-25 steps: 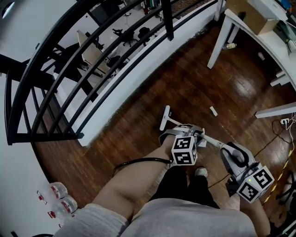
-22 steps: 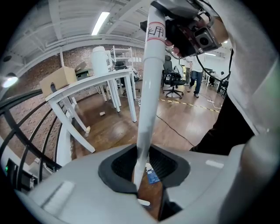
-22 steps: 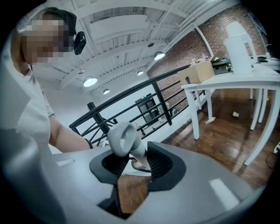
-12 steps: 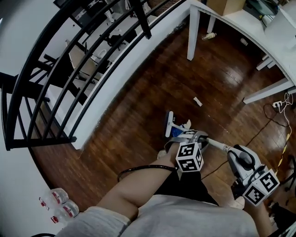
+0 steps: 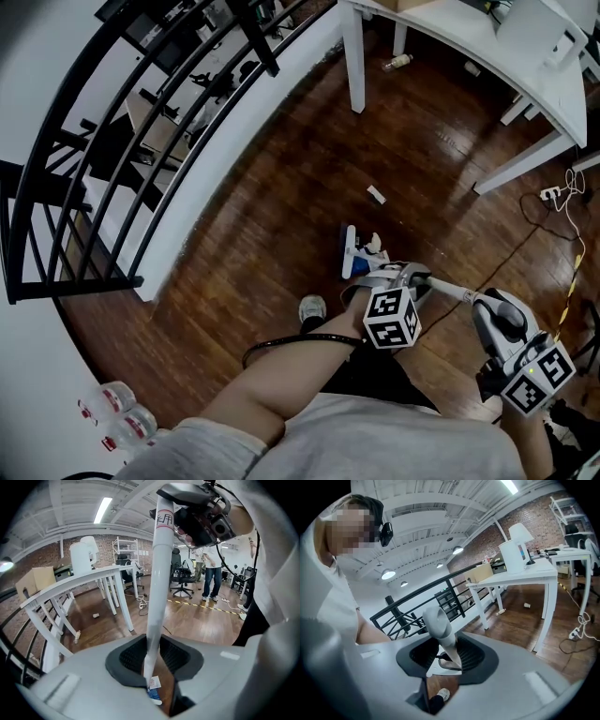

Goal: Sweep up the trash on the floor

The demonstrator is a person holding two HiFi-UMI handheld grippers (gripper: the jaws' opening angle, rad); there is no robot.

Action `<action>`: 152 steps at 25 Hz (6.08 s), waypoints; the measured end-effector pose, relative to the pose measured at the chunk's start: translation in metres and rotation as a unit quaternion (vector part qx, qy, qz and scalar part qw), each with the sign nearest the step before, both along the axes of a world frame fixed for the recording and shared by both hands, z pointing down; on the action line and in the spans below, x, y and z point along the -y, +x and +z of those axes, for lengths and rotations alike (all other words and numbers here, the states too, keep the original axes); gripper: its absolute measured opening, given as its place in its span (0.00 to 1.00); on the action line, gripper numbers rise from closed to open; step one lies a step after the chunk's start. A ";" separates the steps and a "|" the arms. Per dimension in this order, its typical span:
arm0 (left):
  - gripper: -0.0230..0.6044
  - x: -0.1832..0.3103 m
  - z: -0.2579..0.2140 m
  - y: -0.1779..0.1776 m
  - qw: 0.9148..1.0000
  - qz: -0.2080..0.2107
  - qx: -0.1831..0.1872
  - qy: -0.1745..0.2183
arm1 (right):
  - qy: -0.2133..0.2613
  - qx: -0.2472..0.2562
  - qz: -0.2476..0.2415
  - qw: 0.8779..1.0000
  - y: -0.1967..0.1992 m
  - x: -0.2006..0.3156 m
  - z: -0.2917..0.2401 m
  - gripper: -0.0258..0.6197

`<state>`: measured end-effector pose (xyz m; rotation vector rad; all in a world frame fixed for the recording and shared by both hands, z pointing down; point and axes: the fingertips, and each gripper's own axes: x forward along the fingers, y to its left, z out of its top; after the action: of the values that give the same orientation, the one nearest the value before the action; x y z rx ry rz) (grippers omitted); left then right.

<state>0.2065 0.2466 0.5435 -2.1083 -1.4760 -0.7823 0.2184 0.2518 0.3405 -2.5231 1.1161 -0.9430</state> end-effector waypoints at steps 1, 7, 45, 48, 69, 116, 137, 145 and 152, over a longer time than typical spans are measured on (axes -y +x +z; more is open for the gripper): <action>0.17 -0.008 0.000 -0.002 1.000 0.001 -0.001 0.000 | 0.000 -0.001 0.001 1.000 -0.002 -0.009 0.000 0.23; 0.17 -0.041 0.000 -0.008 1.000 0.015 -0.007 0.013 | 0.004 -0.002 0.005 1.000 -0.008 -0.044 0.000 0.23; 0.17 0.107 0.027 0.140 0.945 0.300 -0.081 0.097 | 0.027 -0.049 0.223 0.973 0.105 0.108 0.030 0.25; 0.17 0.096 0.034 0.143 0.939 0.323 -0.078 0.091 | 0.024 -0.045 0.245 0.968 0.109 0.099 0.037 0.25; 0.17 0.031 0.024 0.033 0.929 0.369 -0.012 0.016 | -0.018 0.014 0.326 0.945 0.012 0.028 0.031 0.23; 0.18 -0.072 -0.025 -0.103 0.948 0.318 -0.015 0.007 | -0.044 -0.056 0.243 0.967 -0.106 -0.063 -0.027 0.23; 0.17 -0.007 -0.056 -0.041 0.990 0.140 -0.019 0.001 | -0.041 -0.104 0.030 0.993 -0.044 0.016 -0.059 0.23; 0.17 0.053 -0.097 -0.076 0.991 0.133 -0.022 -0.025 | -0.007 -0.100 0.019 0.995 -0.074 0.082 -0.104 0.23; 0.18 0.129 -0.141 -0.128 0.987 0.150 -0.044 -0.035 | -0.022 -0.150 -0.004 0.988 -0.129 0.161 -0.145 0.23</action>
<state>0.0783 0.1175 0.4026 -1.8796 -1.7416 -0.5248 0.0893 0.0903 0.1954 -2.7646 1.1967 -0.6067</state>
